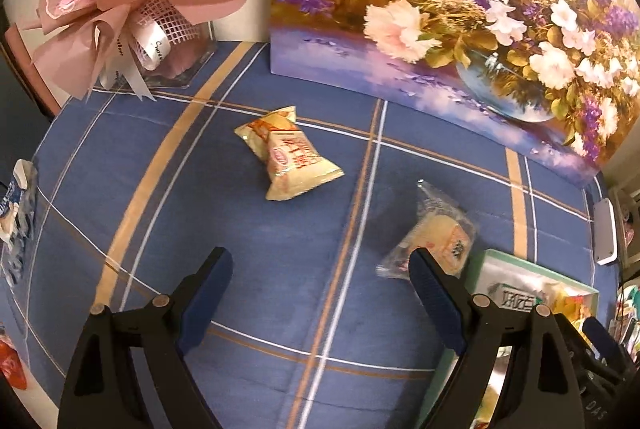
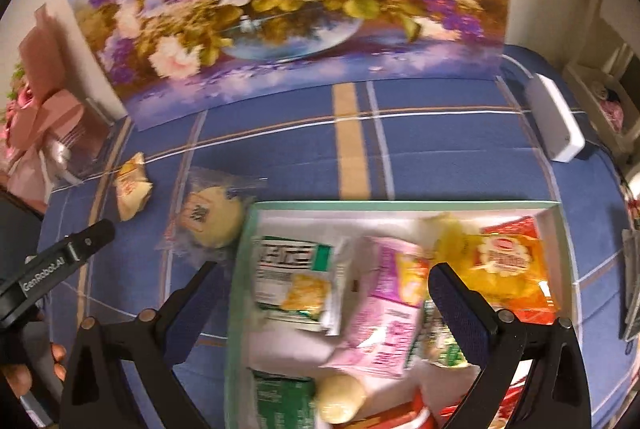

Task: Organize snacks
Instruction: 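Move both open grippers back toward the remaining loose snacks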

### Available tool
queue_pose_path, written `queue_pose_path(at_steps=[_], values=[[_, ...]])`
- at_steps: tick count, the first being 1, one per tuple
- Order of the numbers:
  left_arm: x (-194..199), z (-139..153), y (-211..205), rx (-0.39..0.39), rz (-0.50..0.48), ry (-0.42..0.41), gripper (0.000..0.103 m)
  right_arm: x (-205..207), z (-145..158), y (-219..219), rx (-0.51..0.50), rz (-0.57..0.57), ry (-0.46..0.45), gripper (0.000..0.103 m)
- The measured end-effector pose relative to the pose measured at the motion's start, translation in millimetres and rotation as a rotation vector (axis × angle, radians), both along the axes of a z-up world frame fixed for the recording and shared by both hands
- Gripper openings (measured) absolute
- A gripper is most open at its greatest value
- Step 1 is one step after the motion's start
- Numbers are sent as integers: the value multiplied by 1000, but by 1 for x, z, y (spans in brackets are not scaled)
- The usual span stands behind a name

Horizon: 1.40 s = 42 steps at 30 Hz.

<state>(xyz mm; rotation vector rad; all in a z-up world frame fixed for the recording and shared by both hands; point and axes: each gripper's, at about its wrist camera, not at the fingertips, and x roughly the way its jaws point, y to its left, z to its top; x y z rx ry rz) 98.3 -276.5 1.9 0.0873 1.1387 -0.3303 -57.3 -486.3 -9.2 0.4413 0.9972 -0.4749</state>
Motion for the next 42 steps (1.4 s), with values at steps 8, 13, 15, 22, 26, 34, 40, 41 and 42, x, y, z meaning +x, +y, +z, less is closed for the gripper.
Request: queue_pose_path(at_steps=[8, 13, 15, 22, 26, 34, 40, 41, 42], values=[[16, -12, 30, -16, 17, 51, 90, 13, -4, 17, 5, 26, -20, 103], [24, -16, 39, -3, -2, 51, 90, 28, -10, 20, 71, 54, -10, 103], [28, -17, 37, 36, -58, 27, 90, 37, -11, 19, 101, 59, -1, 103], [64, -8, 44, 95, -141, 21, 90, 80, 3, 19, 136, 103, 75, 103], [83, 0, 43, 68, -180, 63, 90, 104, 7, 24, 114, 140, 156, 103], [117, -10, 31, -46, -154, 252, 90, 134, -5, 32, 182, 183, 235, 90], [128, -36, 16, -86, -99, 327, 90, 147, -28, 30, 204, 172, 281, 79], [130, -41, 13, -77, -94, 333, 89, 148, -30, 30, 204, 170, 289, 75], [130, -48, 10, -71, -90, 342, 88, 150, -34, 29, 208, 170, 296, 73]])
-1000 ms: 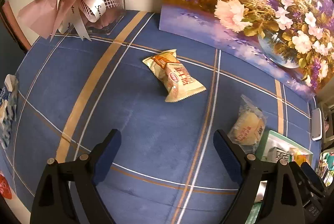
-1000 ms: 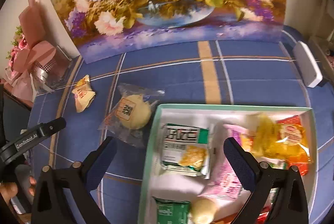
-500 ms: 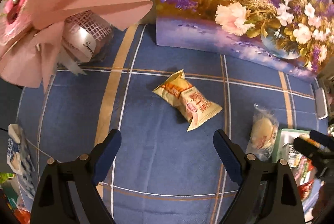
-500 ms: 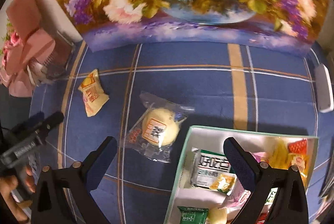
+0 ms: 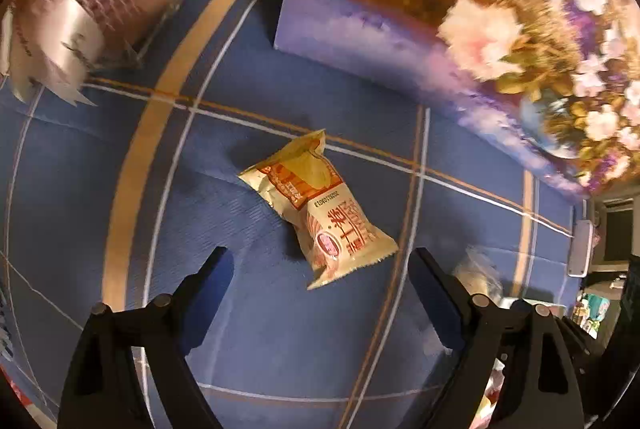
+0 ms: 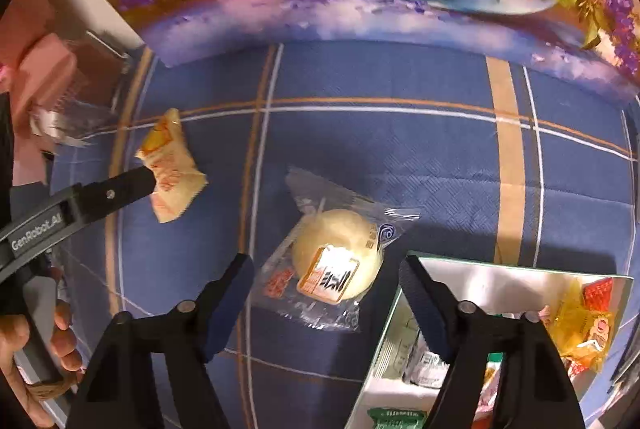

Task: Organize snacks
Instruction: 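Move both open grippers back toward the remaining loose snacks, then grasp the cream Swiss roll packet with the left gripper while the right grasps the clear-wrapped bun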

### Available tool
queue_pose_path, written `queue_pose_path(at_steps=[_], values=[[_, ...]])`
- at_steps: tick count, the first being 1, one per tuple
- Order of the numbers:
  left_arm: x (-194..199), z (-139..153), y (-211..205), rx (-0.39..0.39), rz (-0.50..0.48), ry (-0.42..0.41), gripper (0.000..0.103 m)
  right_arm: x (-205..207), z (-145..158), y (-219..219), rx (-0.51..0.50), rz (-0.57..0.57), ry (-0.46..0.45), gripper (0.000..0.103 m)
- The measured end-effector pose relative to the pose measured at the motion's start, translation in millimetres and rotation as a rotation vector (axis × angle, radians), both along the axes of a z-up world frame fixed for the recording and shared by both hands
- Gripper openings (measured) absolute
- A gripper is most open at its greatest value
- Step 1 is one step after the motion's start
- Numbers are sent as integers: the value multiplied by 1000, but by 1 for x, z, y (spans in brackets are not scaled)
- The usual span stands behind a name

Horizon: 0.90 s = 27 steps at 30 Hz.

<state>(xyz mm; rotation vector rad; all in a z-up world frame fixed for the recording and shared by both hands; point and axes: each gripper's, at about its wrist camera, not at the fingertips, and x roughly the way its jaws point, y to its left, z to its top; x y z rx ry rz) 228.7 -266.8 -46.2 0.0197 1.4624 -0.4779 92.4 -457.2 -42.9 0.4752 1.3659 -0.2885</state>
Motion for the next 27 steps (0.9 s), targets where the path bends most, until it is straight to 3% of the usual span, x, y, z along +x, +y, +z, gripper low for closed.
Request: queue_pose_path(at_steps=[5, 12, 15, 21, 27], values=[[3, -24, -13, -7, 12, 31, 82, 7, -20, -2, 19, -10, 37, 70], [5, -43, -23, -9, 27, 45, 57, 17, -35, 4, 4, 13, 58, 70], [3, -44, -24, 9, 32, 23, 49, 19, -44, 7, -4, 20, 77, 63], [-3, -44, -20, -2, 43, 11, 44, 17, -43, 10, -7, 24, 75, 59], [-17, -26, -7, -16, 57, -13, 42, 8, -21, 17, 24, 32, 27, 58]])
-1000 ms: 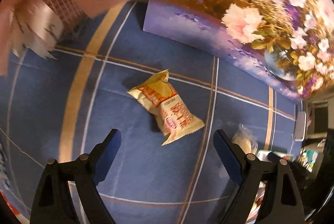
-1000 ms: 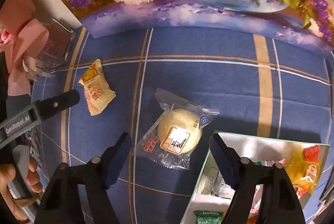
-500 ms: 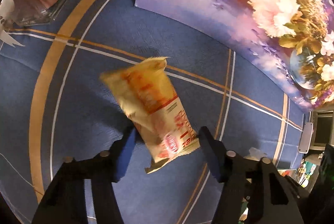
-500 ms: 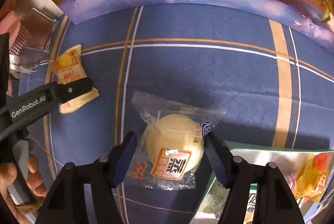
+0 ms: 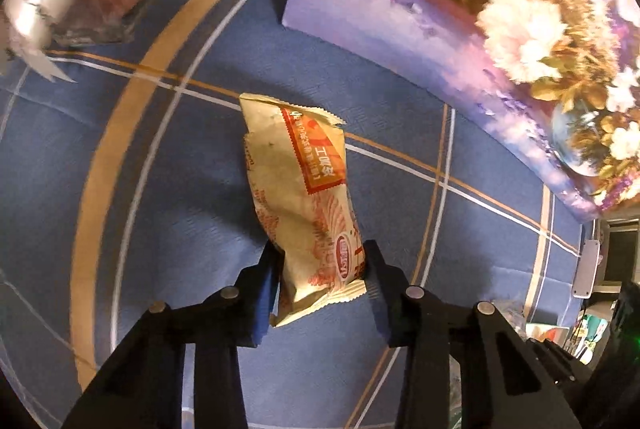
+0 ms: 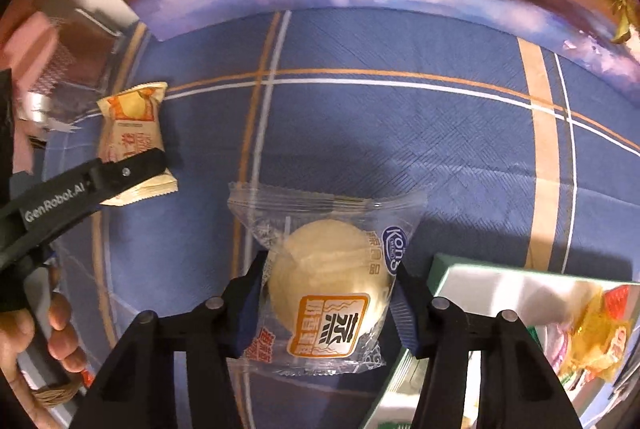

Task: Organize snacks
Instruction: 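Grasp the cream Swiss roll packet with the left gripper while the right grasps the clear-wrapped bun, then carry the Swiss roll packet and wrapped bun over the white tray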

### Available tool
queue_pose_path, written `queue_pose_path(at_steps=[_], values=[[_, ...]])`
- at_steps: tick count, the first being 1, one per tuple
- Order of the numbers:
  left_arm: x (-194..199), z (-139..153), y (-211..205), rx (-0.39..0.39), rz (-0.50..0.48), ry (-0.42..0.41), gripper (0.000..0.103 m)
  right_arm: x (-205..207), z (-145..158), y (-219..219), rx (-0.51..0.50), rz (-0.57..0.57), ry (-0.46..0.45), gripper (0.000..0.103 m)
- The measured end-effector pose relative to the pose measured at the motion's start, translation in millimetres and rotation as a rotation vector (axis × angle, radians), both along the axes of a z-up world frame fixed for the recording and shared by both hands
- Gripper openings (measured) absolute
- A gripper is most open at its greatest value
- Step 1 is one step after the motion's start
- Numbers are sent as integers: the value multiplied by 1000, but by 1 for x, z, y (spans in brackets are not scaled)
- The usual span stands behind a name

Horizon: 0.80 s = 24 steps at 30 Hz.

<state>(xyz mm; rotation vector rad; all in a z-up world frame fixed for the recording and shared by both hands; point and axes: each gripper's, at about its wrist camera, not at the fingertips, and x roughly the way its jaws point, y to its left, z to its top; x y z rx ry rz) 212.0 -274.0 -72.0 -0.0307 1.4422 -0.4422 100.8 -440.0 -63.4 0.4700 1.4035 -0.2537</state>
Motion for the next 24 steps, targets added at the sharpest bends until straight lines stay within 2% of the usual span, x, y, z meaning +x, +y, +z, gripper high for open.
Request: queue_pose_path(at_steps=[7, 12, 20, 24], values=[[-34, 45, 12, -41, -3, -68, 42, -33, 46, 18, -18, 21, -59, 58], [-71, 84, 22, -81, -22, -124, 42, -61, 66, 29, -39, 5, -76, 58], [-131, 108, 40, -154, -15, -155, 42, -138, 79, 29, -40, -99, -143, 58], [-164, 110, 40, -185, -13, -153, 42, -165, 74, 37, -120, -104, -136, 58]])
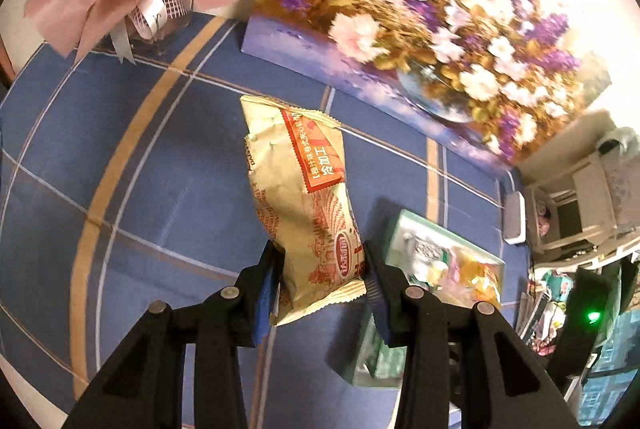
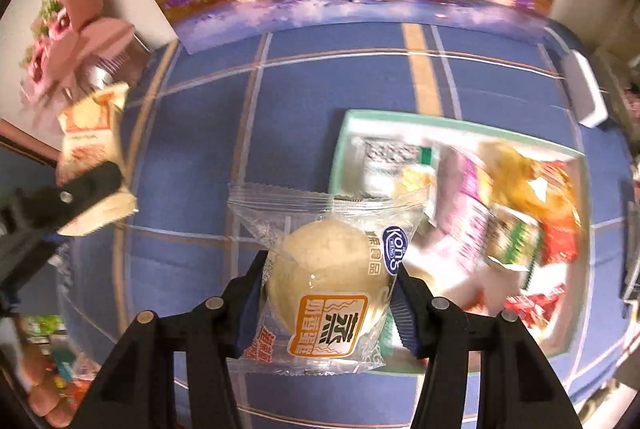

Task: Organize snacks
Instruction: 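Carry the Swiss roll packet and wrapped bun over the white tray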

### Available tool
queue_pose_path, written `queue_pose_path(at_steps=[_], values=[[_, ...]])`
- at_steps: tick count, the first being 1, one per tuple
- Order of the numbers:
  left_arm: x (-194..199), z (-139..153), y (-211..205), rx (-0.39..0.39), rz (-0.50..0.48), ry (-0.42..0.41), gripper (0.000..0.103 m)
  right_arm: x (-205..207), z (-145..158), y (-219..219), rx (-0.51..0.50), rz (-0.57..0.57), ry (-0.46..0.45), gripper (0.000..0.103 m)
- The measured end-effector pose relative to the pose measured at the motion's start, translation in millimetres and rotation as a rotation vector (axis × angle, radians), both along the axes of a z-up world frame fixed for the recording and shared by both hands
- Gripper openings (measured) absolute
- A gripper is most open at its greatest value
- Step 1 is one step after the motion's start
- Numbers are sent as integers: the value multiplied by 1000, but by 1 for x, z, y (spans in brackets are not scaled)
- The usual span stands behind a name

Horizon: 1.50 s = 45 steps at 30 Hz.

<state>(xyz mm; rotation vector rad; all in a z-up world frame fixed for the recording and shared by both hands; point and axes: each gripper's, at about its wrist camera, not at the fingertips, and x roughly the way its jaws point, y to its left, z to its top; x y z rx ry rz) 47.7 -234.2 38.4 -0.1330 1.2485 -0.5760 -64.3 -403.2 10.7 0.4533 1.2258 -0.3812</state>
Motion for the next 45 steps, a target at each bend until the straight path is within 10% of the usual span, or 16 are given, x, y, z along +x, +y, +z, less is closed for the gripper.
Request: queue_pose_path(at_steps=[18, 45], values=[[-105, -20, -33, -44, -63, -26, 42, -91, -8, -10, -8, -163, -130, 58], [-131, -62, -96, 13, -186, 23, 42, -133, -25, -81, 82, -334, -145, 59]])
